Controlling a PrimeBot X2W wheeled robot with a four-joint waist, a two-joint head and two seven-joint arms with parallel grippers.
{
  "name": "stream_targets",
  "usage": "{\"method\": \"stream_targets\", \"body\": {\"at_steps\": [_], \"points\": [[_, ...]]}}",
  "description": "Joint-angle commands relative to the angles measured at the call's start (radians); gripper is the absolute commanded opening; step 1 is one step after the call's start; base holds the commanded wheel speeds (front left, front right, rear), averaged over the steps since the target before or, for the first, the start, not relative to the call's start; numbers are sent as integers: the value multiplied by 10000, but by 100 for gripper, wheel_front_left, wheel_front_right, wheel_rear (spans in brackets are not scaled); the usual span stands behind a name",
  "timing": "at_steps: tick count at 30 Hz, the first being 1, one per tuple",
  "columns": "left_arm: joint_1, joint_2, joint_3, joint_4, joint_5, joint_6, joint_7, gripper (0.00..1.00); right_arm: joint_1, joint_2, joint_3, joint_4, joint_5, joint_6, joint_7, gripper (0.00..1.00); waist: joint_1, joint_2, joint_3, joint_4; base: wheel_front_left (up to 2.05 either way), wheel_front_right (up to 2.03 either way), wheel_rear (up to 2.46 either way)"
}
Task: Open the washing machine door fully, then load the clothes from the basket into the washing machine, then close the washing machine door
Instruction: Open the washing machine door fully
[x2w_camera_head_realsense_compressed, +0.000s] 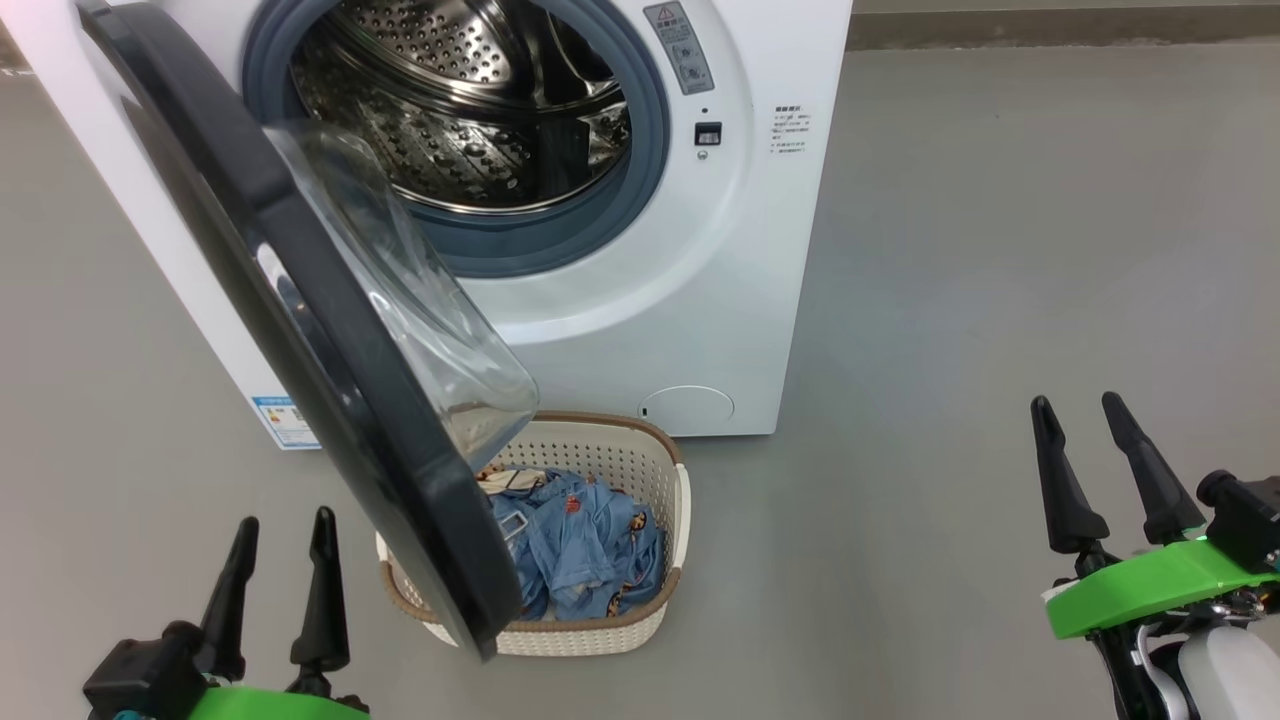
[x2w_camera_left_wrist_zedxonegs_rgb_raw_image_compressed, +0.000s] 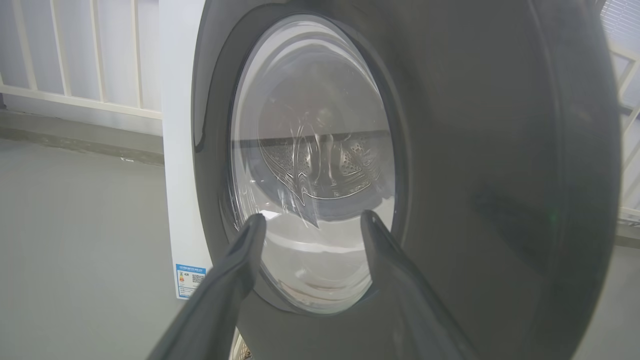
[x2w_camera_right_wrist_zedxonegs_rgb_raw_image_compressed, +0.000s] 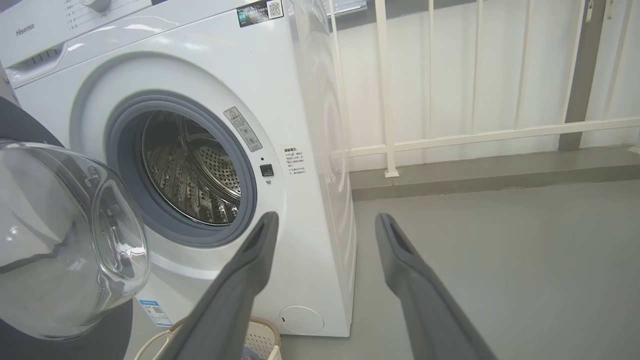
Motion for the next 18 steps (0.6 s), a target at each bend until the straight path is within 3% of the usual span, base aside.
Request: {"method": "stream_targets", "body": {"at_steps": [1, 18], "points": [[-149, 138, 291, -282, 87, -23, -65, 100, -13, -95, 109, -180, -120, 48, -90, 100, 0, -1, -8, 15, 0, 0, 0], [-153, 153, 299, -290, 237, -23, -65, 100, 154, 96, 119, 346, -539, 48, -91, 100, 0, -1, -111, 157, 0, 0, 0]]}}
